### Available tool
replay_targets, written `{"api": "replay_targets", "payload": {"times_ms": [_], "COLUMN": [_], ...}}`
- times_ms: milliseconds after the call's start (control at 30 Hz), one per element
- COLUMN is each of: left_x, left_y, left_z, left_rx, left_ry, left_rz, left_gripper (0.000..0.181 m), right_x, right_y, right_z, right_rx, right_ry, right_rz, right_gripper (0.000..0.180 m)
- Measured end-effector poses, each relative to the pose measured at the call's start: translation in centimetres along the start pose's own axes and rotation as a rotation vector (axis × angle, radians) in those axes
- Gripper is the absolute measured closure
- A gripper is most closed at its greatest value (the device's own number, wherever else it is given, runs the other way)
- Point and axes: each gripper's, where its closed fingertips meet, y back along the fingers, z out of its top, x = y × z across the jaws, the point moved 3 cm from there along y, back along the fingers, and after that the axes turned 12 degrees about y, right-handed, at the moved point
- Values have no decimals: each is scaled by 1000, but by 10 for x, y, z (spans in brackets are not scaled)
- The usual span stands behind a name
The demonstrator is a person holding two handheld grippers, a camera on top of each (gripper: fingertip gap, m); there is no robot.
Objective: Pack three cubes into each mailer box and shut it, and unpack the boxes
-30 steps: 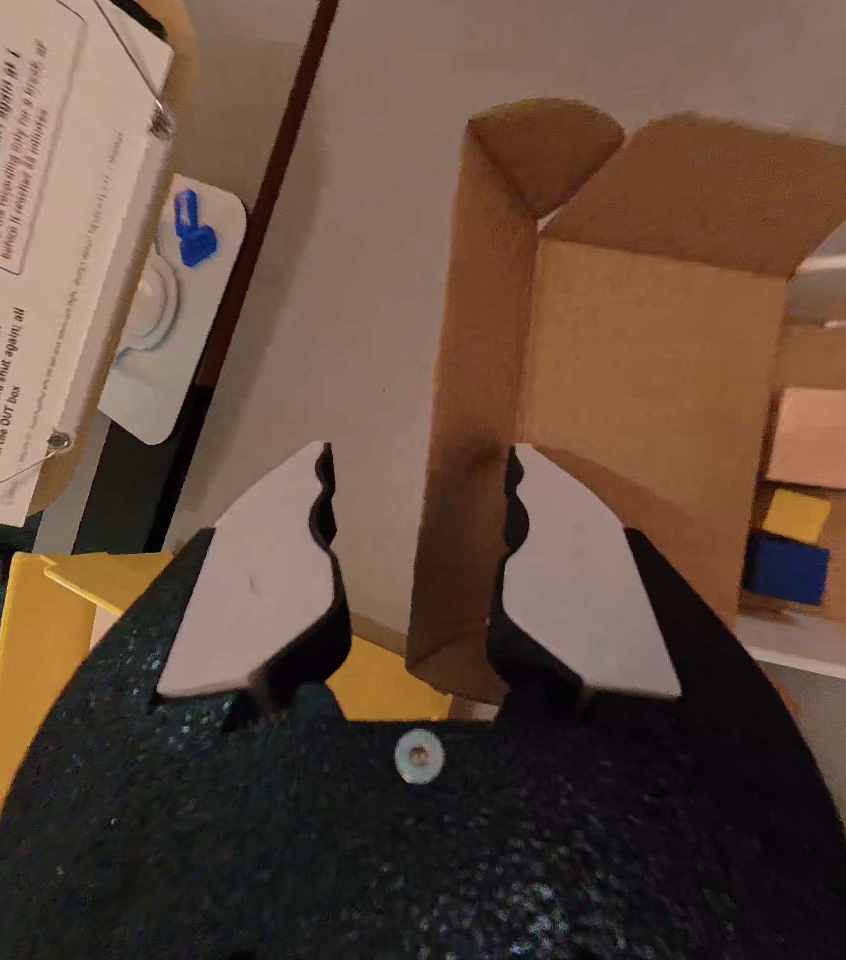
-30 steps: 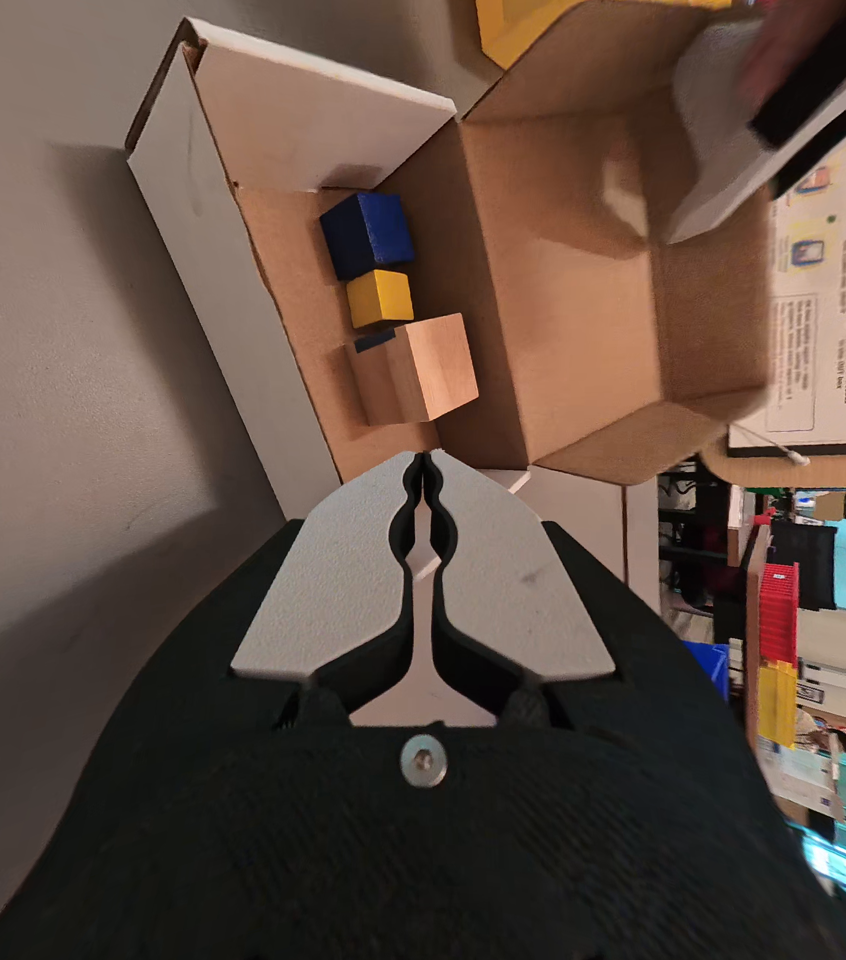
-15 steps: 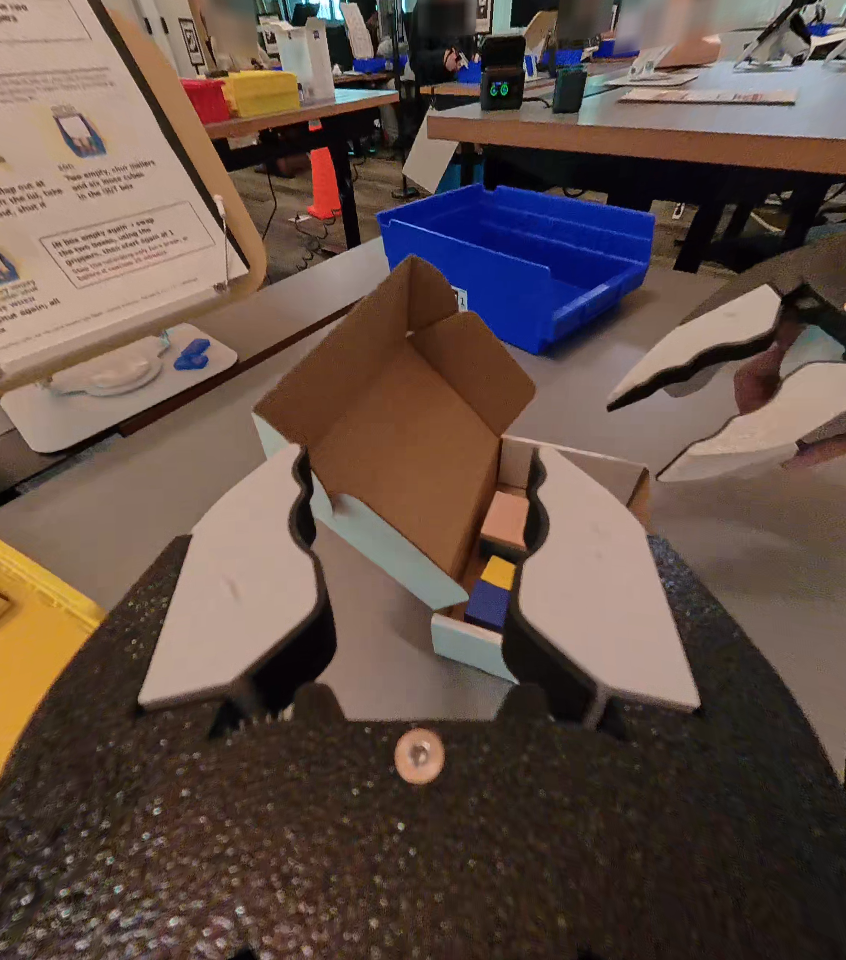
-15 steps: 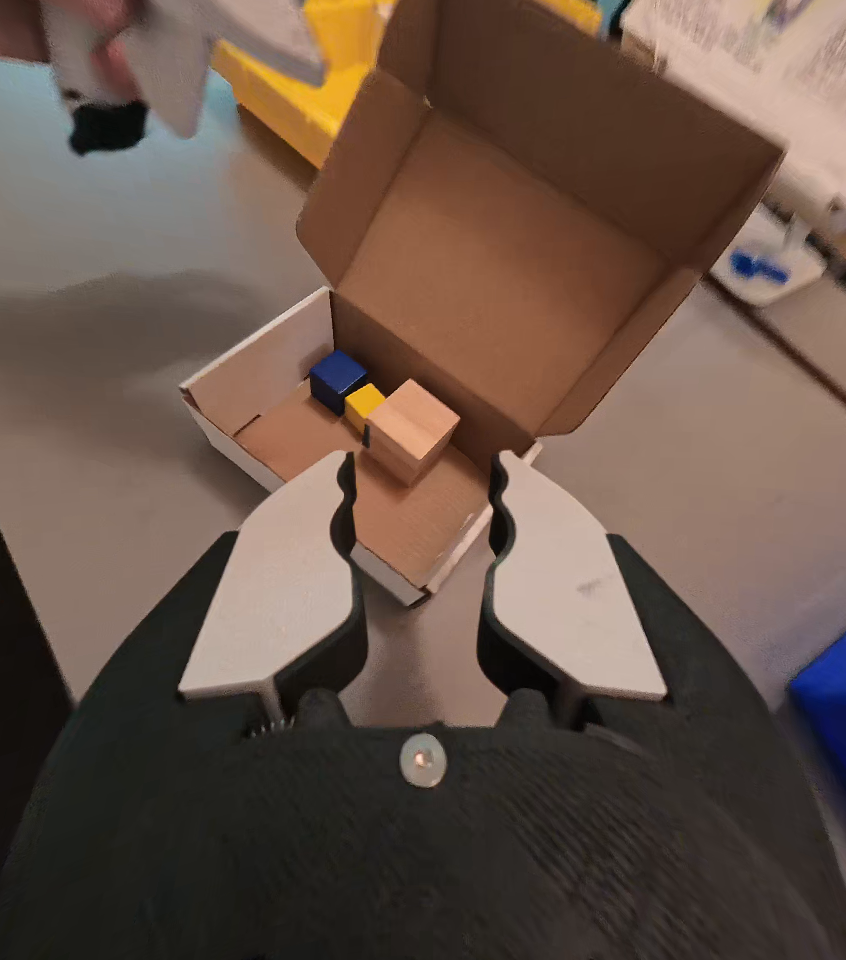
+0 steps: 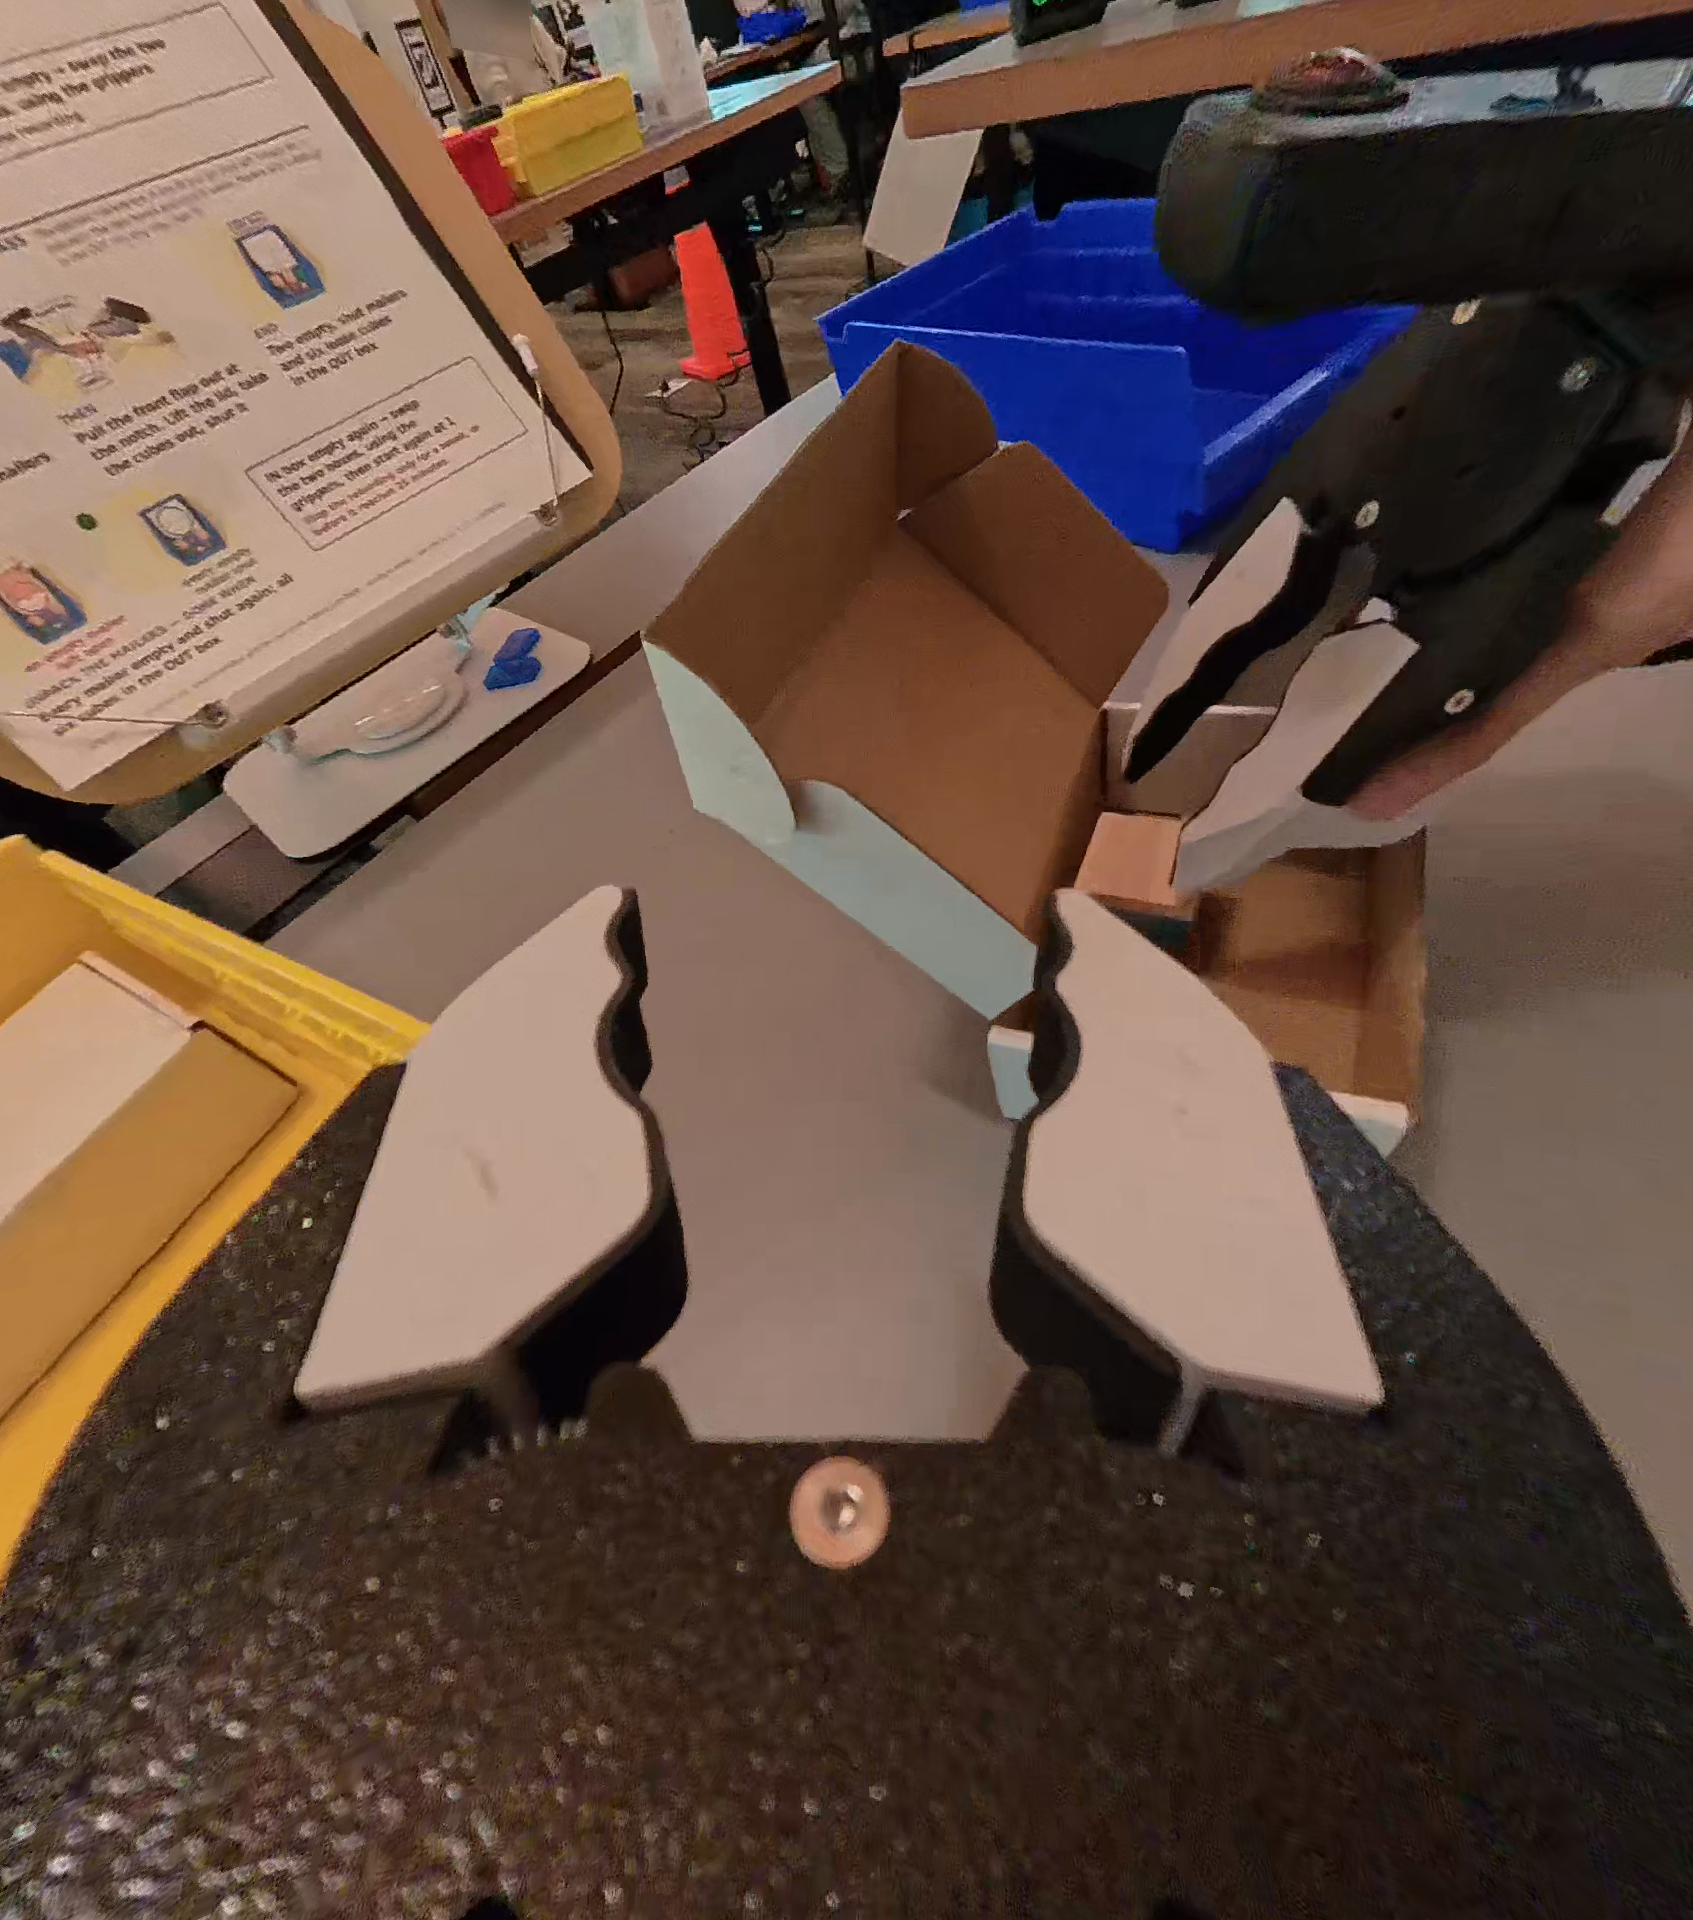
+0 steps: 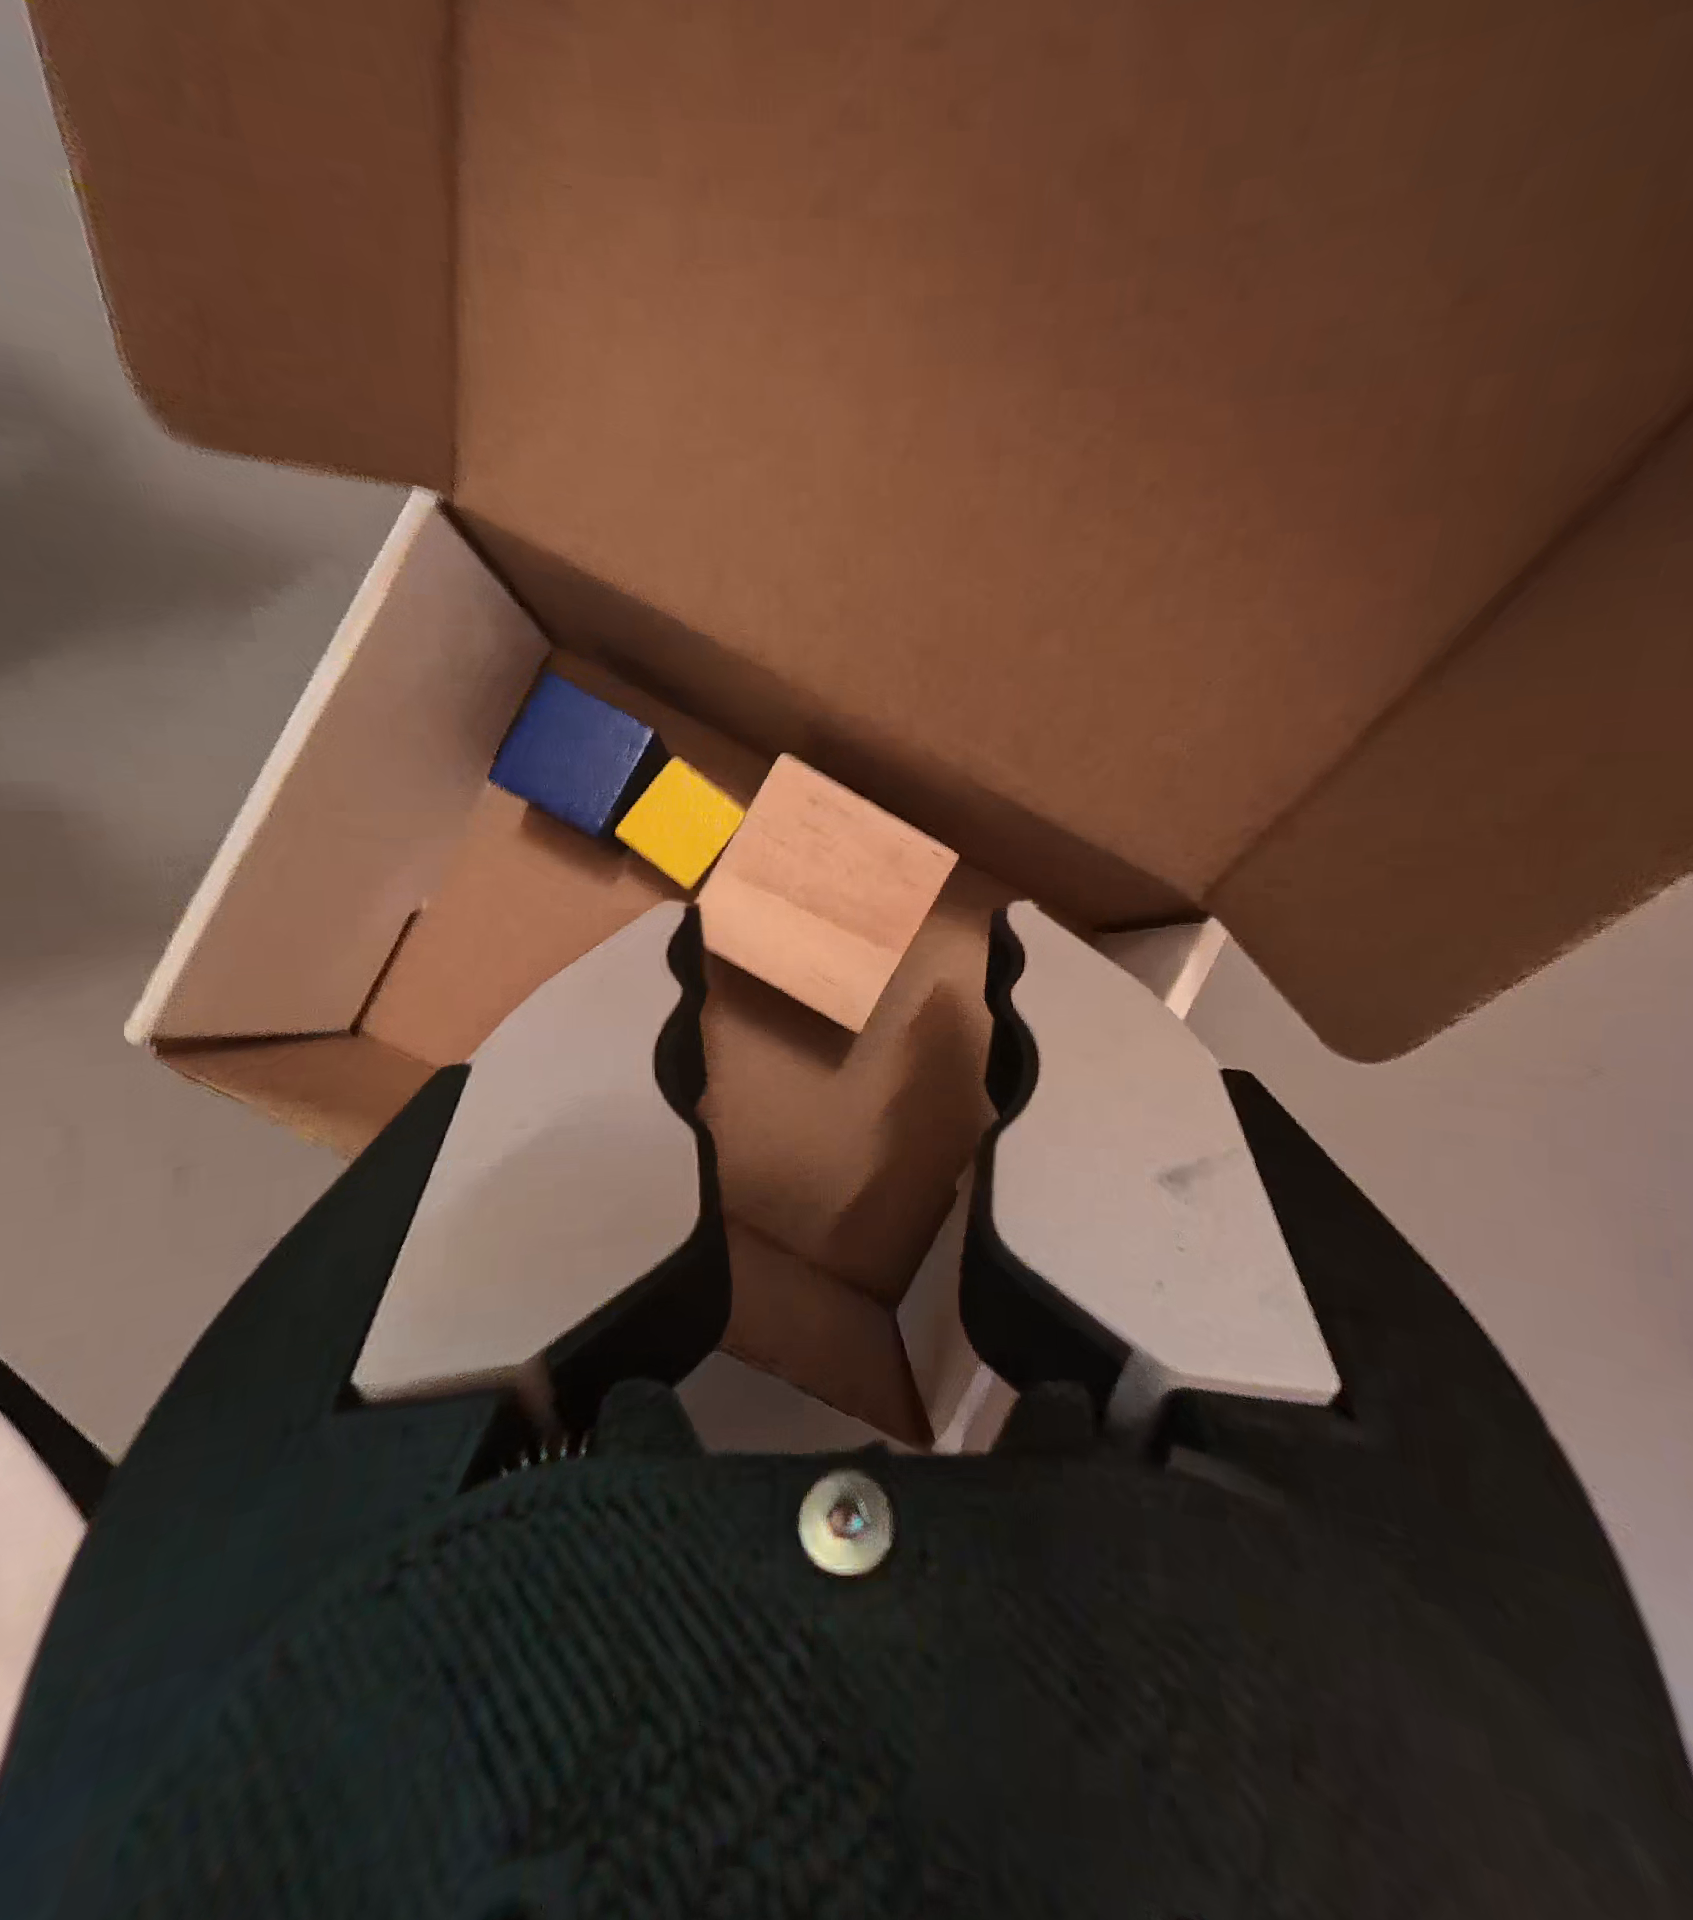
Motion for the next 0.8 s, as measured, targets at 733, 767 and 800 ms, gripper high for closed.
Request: {"api": "replay_targets", "payload": {"times_ms": [733, 767, 800], "left_x": [-28, -30, -34], "left_y": [-9, -11, -12], "left_z": [-1, 0, 2], "left_rx": [14, -1, -18], "left_ry": [-118, -121, -127], "left_rz": [-98, -108, -122], "left_gripper": [114, 114, 115], "right_x": [-1, -1, 1], "right_y": [-5, 0, 7], "right_z": [1, 4, 7], "right_rx": [64, 18, -37], "right_ry": [-109, -127, -143], "right_rz": [86, 117, 155], "right_gripper": [130, 130, 130]}}
